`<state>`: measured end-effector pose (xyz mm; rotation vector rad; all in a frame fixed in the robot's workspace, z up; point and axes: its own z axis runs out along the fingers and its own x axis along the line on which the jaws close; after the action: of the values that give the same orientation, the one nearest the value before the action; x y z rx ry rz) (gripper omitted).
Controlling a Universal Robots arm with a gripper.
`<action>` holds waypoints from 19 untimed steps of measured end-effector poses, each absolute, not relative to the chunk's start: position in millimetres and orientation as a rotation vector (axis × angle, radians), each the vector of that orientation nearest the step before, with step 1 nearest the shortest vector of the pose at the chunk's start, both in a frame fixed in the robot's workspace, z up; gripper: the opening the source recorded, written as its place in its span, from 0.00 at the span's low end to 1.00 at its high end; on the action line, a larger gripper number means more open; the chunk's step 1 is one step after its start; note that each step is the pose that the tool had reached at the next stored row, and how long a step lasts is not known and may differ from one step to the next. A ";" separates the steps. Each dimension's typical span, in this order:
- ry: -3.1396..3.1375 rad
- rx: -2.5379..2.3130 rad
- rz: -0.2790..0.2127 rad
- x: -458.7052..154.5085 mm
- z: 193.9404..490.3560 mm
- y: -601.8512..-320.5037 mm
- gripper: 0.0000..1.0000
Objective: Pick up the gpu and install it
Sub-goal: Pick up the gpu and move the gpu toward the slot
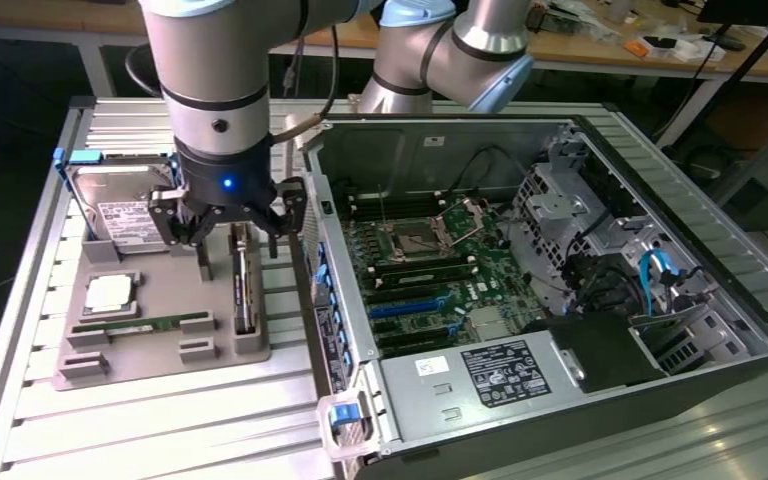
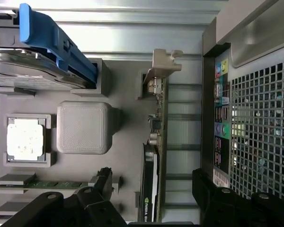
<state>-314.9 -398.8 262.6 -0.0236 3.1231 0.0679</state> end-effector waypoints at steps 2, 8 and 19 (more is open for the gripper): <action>3.123 -0.024 0.068 -314.9 258.7 -398.8 0.78; 3.123 -0.024 0.068 -314.9 246.3 -398.8 0.78; 3.123 -0.024 0.068 -314.9 238.5 -398.8 0.78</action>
<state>-314.9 -398.8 238.5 -0.0236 3.1231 0.0679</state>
